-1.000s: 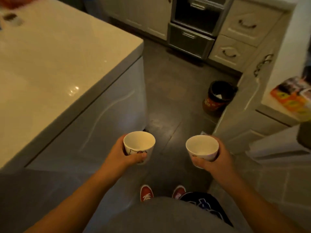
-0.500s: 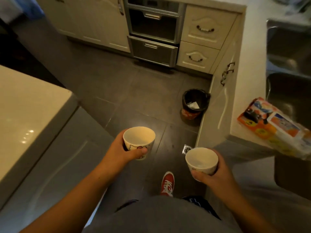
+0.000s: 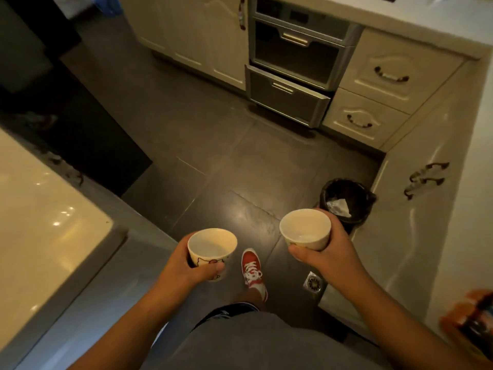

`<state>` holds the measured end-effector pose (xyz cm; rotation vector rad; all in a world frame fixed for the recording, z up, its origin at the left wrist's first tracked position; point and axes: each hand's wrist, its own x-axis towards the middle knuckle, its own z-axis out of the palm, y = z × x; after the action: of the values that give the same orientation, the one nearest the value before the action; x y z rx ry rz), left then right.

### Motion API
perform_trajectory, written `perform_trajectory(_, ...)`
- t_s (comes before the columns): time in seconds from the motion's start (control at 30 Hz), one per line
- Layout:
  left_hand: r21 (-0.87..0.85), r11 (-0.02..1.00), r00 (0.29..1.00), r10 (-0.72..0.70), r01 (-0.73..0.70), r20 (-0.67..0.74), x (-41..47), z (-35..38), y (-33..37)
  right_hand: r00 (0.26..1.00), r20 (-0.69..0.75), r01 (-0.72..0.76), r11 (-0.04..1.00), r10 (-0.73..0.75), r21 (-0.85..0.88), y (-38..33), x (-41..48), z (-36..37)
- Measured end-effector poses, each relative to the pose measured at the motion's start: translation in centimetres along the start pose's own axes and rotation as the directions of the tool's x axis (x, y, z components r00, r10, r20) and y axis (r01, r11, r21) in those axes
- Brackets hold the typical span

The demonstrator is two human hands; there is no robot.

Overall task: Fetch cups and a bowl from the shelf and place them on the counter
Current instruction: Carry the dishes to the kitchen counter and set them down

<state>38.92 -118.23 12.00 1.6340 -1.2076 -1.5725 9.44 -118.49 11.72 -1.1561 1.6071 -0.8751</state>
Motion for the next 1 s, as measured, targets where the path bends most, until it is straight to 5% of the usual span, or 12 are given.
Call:
perform_trajectory(0.57, -0.045, 0.999, 0.991, 0.014, -0.008, 0.133, 27.4, 4.0, 15.6, 0.976, -0.167, -0.142, 0.990, 0.137, -0.018, -3.8, 21.0, -9.4)
perform_trajectory(1.0, -0.099, 0.995, 0.996, 0.002, -0.011, -0.090, 42.4, 5.5, 25.3, 0.996, 0.075, -0.046, 0.996, 0.053, -0.082, -9.3, 45.7, -15.5)
